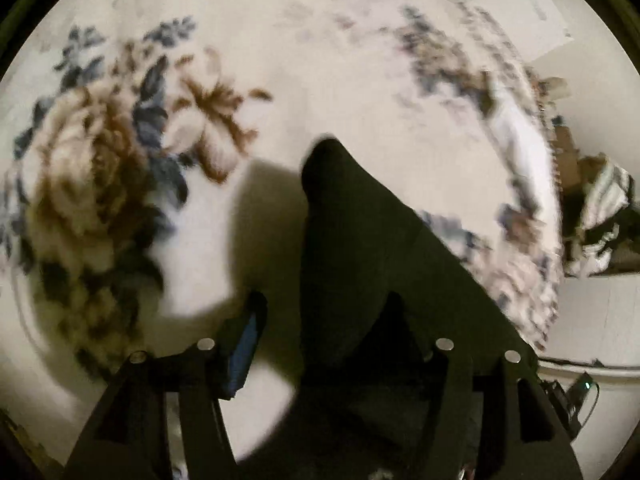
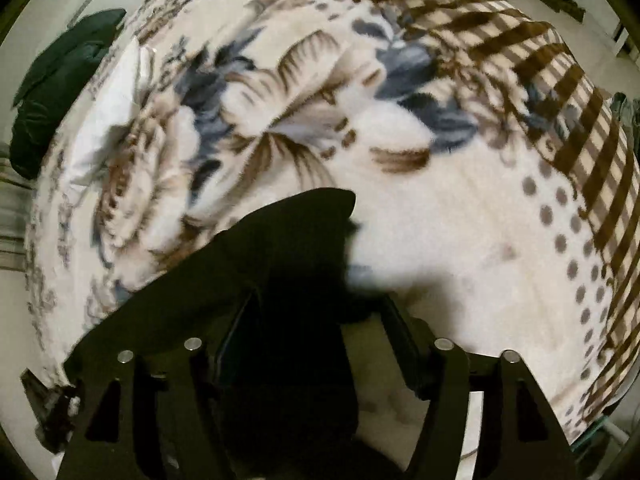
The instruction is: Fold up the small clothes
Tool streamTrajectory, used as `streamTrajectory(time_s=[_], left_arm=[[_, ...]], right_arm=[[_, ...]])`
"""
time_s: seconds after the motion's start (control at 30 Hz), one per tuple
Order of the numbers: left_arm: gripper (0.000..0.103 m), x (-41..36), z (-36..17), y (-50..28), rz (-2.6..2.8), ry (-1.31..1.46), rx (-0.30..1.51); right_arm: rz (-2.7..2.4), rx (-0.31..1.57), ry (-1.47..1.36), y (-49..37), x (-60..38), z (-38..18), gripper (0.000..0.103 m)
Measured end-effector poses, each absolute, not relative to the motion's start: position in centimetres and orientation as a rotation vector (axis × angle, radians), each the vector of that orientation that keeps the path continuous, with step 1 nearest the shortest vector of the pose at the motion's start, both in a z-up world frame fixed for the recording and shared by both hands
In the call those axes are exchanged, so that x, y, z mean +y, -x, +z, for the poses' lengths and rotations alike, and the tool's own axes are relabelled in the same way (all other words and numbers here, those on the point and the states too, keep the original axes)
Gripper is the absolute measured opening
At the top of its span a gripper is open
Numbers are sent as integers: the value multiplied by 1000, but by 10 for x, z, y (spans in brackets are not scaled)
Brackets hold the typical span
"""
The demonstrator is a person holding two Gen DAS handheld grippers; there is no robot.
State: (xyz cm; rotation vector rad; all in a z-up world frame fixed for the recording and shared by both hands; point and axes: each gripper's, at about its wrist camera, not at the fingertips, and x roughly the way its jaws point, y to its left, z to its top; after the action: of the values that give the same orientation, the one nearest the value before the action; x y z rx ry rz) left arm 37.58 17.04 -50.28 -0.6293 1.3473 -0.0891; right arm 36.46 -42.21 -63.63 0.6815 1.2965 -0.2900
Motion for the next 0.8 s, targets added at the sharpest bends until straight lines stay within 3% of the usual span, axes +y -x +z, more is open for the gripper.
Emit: streamTrajectory(time_s=[0.03, 0.17, 0.23, 0.33, 0.6, 0.8], left_arm=[[58, 169, -494, -367, -113, 639, 1333], [67, 164, -466, -306, -210, 645, 1312], [78, 161, -469, -266, -233, 656, 1334], [78, 158, -494, -204, -213, 689, 1400], [78, 143, -554, -95, -152, 645, 1513], [79, 120, -577, -83, -184, 581, 1509]], right_arm=[[-277, 1290, -702, -359, -423, -632, 68], [-187, 1242, -776, -320, -420, -597, 85], [-146, 1247, -801, -293, -417, -588, 85], [-96, 1304, -819, -238, -407, -591, 85], [-22, 1522, -806, -92, -384, -663, 85], [82, 1571, -840, -73, -375, -724, 85]])
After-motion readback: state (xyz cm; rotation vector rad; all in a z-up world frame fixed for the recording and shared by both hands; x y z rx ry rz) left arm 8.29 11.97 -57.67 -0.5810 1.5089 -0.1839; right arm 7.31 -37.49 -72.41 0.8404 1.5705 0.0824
